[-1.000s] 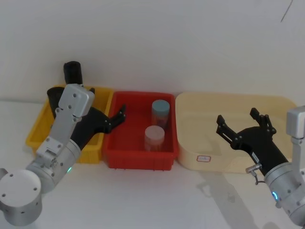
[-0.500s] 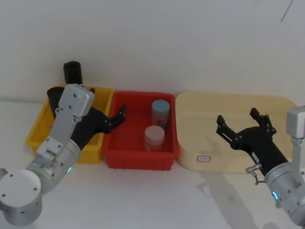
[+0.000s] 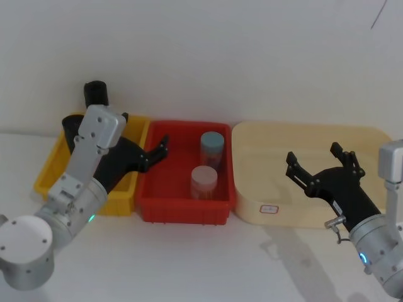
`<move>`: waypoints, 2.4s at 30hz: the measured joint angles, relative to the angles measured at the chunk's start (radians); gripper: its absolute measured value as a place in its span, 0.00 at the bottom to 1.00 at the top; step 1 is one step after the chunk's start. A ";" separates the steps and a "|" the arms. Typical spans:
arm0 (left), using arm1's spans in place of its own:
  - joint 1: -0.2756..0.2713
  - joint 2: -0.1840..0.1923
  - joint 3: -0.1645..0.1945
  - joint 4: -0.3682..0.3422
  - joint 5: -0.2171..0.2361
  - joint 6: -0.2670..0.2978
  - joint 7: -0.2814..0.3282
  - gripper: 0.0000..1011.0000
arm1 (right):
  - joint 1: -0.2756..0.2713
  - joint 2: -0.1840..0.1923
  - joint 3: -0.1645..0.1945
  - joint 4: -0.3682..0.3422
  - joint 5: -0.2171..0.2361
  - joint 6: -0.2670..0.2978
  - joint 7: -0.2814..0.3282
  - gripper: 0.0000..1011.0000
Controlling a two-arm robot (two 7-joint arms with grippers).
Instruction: Pick up the garbage bag with the one hand and transfer it to the other hand.
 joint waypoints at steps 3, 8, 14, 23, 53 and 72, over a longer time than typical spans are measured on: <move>-0.015 0.006 -0.003 0.000 -0.017 0.017 -0.028 0.99 | 0.000 0.000 0.000 0.000 0.000 0.000 0.000 0.99; -0.041 0.024 -0.017 -0.007 -0.065 0.070 -0.098 0.99 | 0.000 0.000 0.000 0.000 0.000 0.000 0.000 0.99; -0.053 0.062 -0.048 -0.033 -0.124 0.135 -0.171 0.99 | 0.000 0.000 0.000 0.000 0.000 0.000 0.000 0.99; -0.035 0.108 -0.101 -0.078 -0.178 0.204 -0.220 0.99 | 0.000 0.000 0.000 0.000 0.000 0.000 0.000 0.99; 0.101 0.103 -0.288 -0.078 -0.265 0.253 -0.148 0.99 | 0.000 0.000 0.000 0.000 0.000 0.000 0.000 0.99; 0.061 0.068 -0.283 0.043 -0.249 0.242 -0.157 0.99 | 0.000 0.000 0.000 0.000 0.000 0.000 0.000 0.99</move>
